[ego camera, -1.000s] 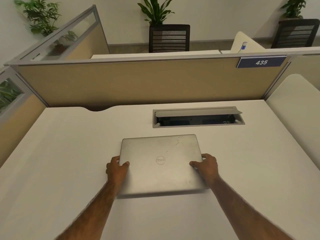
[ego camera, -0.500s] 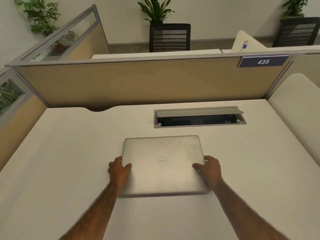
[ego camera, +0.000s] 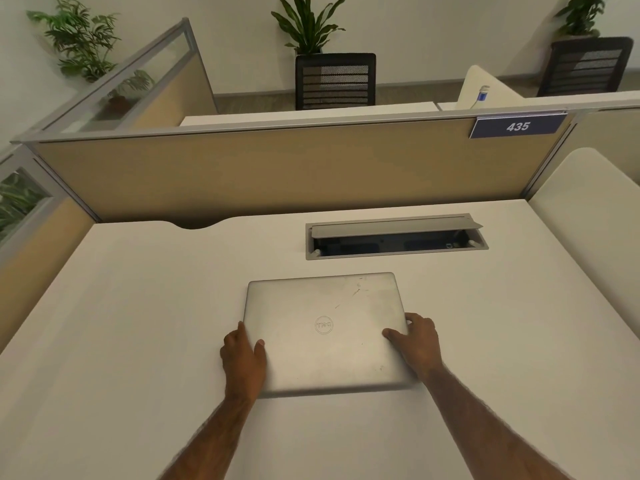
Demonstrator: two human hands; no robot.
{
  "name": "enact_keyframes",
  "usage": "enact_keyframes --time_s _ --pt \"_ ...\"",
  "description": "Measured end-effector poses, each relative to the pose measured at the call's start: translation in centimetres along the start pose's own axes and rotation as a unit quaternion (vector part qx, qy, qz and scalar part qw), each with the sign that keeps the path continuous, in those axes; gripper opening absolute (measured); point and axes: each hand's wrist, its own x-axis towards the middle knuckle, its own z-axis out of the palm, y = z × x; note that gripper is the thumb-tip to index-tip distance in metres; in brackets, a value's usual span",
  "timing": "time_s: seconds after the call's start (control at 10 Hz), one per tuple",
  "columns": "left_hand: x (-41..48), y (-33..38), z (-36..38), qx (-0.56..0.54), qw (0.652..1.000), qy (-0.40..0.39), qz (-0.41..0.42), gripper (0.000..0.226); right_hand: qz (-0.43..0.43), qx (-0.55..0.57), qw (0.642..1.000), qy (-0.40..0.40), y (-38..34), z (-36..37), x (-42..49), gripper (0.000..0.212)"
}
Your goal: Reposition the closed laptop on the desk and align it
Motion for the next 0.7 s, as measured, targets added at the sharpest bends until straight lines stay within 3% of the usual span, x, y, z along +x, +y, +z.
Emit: enact_keyframes --time_s 0.1,0.2,0.3,0.4,0.5,0.7 --pt "-1.1 -0.4 0.0 0.047 0.998 0.002 0.050 0.065 -0.046 -0.104 0.993 0.015 0.3 0.3 -1.2 0.061" --pt "-2.1 -1.1 0.0 0.085 0.990 0.007 0.109 0.069 -0.140 -0.270 0.950 0.075 0.5 1.1 -3.0 0.056" --pt "-2.7 -2.0 0.3 0.141 0.976 0.014 0.165 0.076 -0.236 -0.322 0.912 0.097 0.5 2.6 -5.1 0.054" --pt "-3.1 -2.6 0.4 0.201 0.956 0.011 0.215 0.087 -0.283 -0.355 0.890 0.042 0.7 3.7 -6.2 0.057" --pt "-3.7 -3.0 1.0 0.239 0.938 0.003 0.251 0.086 -0.280 -0.361 0.889 -0.009 1.4 4.8 -6.6 0.063" --pt "-4.4 -2.7 1.6 0.225 0.949 -0.020 0.219 0.091 -0.271 -0.376 0.886 -0.017 1.4 5.0 -7.4 0.072"
